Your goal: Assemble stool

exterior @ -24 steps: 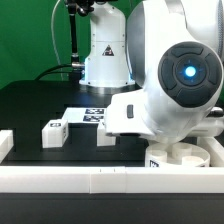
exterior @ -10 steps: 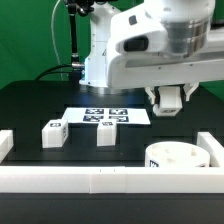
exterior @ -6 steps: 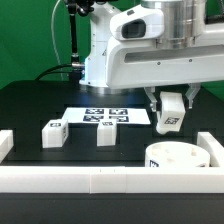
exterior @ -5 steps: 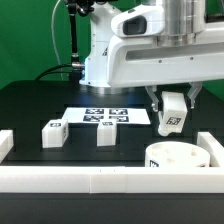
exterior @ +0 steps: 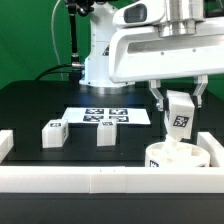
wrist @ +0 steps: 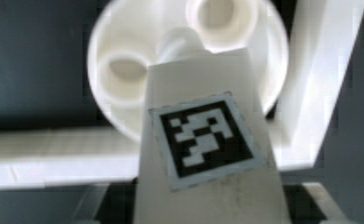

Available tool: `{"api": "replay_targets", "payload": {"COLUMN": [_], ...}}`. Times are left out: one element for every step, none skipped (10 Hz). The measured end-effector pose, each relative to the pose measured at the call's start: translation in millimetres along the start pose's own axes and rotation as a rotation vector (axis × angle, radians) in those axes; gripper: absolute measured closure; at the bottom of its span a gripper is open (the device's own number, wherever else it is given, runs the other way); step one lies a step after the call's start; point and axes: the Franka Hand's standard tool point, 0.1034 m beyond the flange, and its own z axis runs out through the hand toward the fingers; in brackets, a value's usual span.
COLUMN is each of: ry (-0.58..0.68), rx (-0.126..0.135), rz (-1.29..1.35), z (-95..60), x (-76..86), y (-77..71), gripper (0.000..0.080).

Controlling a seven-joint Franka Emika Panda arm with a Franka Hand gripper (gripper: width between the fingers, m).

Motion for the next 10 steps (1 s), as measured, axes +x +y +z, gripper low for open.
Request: {"api": "replay_targets", "payload": {"ry": [0.015, 0.043, 0.036, 0.036, 0.035, 0.033, 0.023, 0.03, 0.051, 0.046], "rx": [0.007, 0.01, 0.009, 0.009, 0.01, 0.015, 0.025, 0.041, 0.046, 0.045], "rz": [-0.005, -0.011, -0.01, -0.011, -0.005, 0.015, 0.028, 0.043, 0.037, 0.035], "z": [-1.9, -3.2, -1.6, -1.5, -0.6, 1.5, 1.3, -1.3, -2.4, -0.3], "x": [4.4, 9.5, 6.9, 6.9, 6.6, 7.2, 14.0, 31.2, 42.7, 39.4], "y": [-6.2, -8.7, -7.2, -7.3, -6.7, -5.1, -7.6, -12.0, -17.1, -16.2], "gripper": [0.0472, 0.0472, 0.0472, 0.0472, 0.0472, 0.0472, 0.0472, 0.0472, 0.0472, 0.0472]}}
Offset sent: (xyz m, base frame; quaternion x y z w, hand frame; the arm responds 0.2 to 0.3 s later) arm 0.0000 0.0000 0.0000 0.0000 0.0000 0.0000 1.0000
